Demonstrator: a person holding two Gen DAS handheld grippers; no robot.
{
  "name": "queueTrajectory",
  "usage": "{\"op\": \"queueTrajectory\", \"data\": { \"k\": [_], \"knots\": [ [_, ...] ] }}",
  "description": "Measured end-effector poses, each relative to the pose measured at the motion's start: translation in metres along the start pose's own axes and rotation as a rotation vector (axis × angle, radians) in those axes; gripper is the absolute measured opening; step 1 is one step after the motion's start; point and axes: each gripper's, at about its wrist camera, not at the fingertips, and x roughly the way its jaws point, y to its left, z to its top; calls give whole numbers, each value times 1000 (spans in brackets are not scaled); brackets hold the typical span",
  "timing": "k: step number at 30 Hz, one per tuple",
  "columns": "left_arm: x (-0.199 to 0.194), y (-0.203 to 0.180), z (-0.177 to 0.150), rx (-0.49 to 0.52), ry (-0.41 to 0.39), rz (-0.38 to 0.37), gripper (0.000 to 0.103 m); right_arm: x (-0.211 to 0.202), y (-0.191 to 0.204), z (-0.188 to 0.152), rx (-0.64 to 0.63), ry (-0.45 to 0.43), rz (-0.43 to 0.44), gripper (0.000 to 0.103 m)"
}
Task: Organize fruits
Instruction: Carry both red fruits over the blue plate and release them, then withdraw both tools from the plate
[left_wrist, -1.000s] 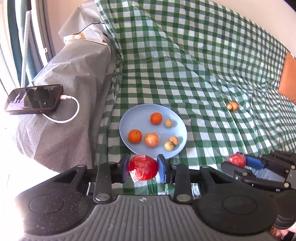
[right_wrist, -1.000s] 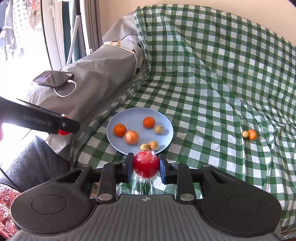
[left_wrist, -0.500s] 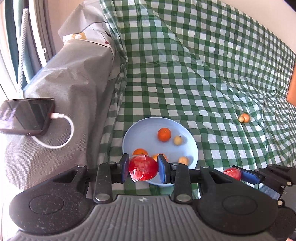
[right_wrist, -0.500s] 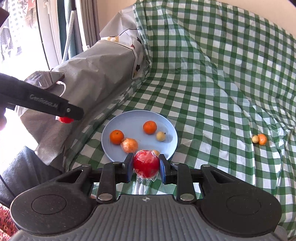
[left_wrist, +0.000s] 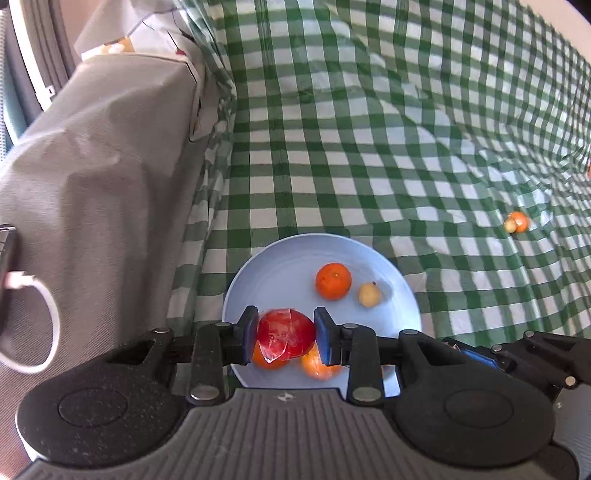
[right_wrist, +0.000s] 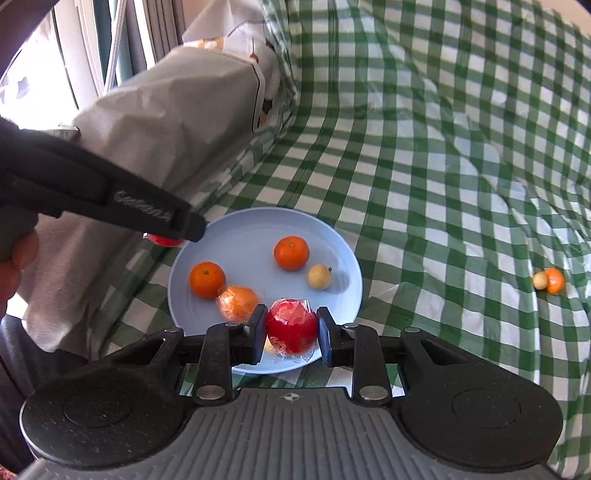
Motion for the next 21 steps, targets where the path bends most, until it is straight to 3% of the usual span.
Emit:
{"op": "queueTrajectory", "data": {
  "k": [9,11,12,13,15,18,21],
  "knots": [
    [55,-3,5,27,71,9,36,50,0,6,-49,89,10,30],
    [60,-4,7,29,48,17,53,60,1,7,-58,107,15,30],
    [60,-5,8,35,42,24,80,64,1,8,-58,114,18,31],
    [57,-5,9,38,23,32,97,66,0,9,-54,111,21,33],
    [43,-5,8,37,-26,55,102,66,0,15,-51,103,15,63],
    [22,-2,3,42,-15,48,103,50,1,17,-53,75,-3,89],
    [-3,5,-15,12,3,54,103,27,-2,9,-21,89,-13,99]
  ]
}}
